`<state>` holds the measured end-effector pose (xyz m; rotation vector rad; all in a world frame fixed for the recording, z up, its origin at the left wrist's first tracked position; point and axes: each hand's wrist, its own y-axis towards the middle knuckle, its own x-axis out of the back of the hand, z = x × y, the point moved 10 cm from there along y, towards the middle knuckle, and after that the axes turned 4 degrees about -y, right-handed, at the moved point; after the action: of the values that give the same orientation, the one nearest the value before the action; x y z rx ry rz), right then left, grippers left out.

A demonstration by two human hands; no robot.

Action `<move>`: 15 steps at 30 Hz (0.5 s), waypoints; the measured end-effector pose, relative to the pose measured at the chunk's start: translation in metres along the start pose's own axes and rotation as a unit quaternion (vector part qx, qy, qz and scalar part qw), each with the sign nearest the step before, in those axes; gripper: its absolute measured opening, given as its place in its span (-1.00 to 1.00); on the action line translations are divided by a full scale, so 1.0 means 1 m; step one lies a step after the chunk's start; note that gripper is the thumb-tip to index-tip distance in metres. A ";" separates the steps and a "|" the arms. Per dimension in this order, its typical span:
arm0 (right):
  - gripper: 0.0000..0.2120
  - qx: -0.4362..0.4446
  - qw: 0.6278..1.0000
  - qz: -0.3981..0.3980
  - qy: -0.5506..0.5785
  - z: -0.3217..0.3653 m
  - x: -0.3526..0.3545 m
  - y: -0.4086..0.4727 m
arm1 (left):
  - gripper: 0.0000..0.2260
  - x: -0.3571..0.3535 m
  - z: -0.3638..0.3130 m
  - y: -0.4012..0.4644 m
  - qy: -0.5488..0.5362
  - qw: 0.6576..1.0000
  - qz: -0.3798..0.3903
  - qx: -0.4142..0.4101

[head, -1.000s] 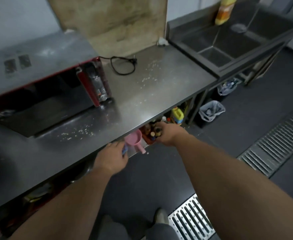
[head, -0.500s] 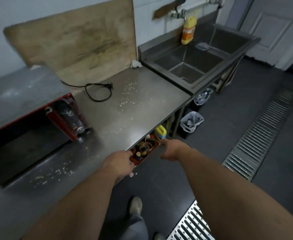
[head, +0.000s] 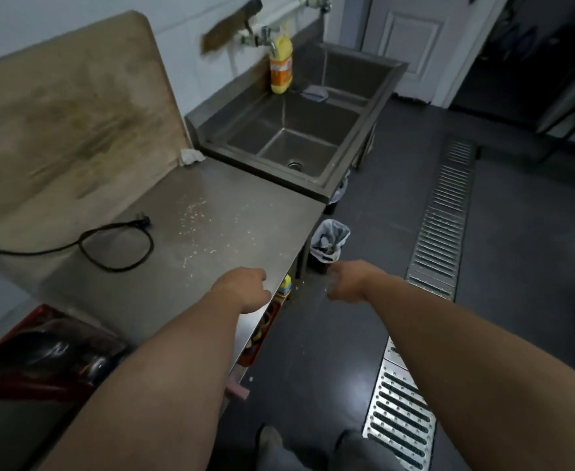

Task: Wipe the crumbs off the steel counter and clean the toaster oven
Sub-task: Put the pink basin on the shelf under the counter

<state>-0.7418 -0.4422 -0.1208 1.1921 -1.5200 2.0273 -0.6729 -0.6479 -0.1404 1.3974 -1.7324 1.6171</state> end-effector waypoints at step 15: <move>-0.48 -0.009 0.999 0.038 -0.012 -0.161 0.074 0.141 | -0.50 0.036 -0.077 0.138 0.075 0.993 0.081 0.044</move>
<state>-0.9501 -0.3644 -0.1630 1.1728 -1.6150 2.0507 -0.8298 -0.6151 -0.1624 1.1639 -1.7441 1.8549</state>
